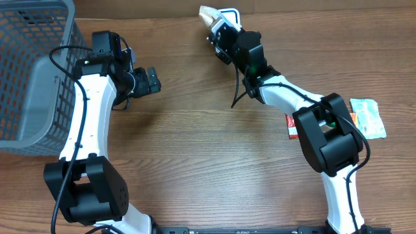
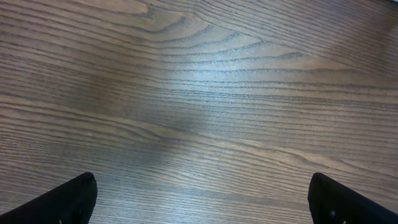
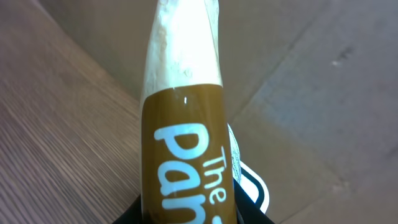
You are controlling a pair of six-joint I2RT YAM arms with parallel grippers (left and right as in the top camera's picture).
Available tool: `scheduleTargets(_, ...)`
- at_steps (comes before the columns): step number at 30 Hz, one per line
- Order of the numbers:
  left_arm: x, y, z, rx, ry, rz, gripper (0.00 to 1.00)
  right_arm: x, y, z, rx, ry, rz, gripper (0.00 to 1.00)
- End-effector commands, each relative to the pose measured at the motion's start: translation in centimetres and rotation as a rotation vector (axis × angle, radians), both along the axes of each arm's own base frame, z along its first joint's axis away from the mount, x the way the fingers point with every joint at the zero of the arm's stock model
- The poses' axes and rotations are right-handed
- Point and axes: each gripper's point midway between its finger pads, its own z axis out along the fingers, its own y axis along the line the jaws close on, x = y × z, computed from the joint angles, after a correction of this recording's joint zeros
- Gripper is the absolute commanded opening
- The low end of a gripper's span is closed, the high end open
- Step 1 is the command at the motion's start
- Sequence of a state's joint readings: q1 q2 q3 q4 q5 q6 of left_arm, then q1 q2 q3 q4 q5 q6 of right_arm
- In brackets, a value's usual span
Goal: Scan the item barcode
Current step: 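Swing the right gripper down and forward, lowering the bag to the table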
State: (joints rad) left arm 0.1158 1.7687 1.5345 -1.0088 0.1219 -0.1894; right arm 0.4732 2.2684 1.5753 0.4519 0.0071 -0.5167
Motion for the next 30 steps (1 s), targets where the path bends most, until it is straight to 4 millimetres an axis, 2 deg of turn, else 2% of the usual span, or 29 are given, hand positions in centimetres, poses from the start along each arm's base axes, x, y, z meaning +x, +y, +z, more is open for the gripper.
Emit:
scheduleTargets(1,0.4,-0.1,1.4,0.004,-0.037,0.013,1.00,-1.0,-1.4,11.2,0.171,-0.112,-0.022,0.03)
scheduleTargets(4,0.4,-0.1,1.4,0.004,-0.037,0.013,1.00,-2.9,-2.3,16.0,0.222,-0.109,-0.024,0.04)
scheduleTargets(6,0.4,-0.1,1.4,0.004,-0.037,0.013,1.00,-4.4,-3.1,17.9,0.257,-0.054,-0.033,0.04)
scheduleTargets(8,0.4,-0.1,1.4,0.004,-0.037,0.013,1.00,-5.8,-4.0,18.6,0.259,0.012,-0.045,0.03)
scheduleTargets(10,0.4,-0.1,1.4,0.004,-0.037,0.013,1.00,-7.6,-4.8,18.3,0.236,0.110,-0.060,0.04)
scheduleTargets(14,0.4,-0.1,1.4,0.004,-0.037,0.013,1.00,-12.2,-5.9,15.5,0.138,0.339,-0.034,0.04)
scheduleTargets(17,0.4,-0.1,1.4,0.004,-0.037,0.013,1.00,-16.2,-6.8,12.0,0.097,0.573,-0.029,0.04)
scheduleTargets(20,0.4,-0.1,1.4,0.004,-0.036,0.013,1.00,-20.8,-7.9,7.6,0.033,0.841,-0.041,0.04)
scheduleTargets(24,0.4,-0.1,1.4,0.004,-0.037,0.013,1.00,-26.6,-10.5,3.3,-0.084,1.130,-0.111,0.04)
scheduleTargets(28,0.4,-0.1,1.4,0.004,-0.037,0.013,1.00,-30.1,-12.3,0.7,-0.158,1.292,-0.162,0.04)
scheduleTargets(30,0.4,-0.1,1.4,0.004,-0.037,0.013,1.00,-31.2,-12.9,-0.5,-0.183,1.339,-0.175,0.04)
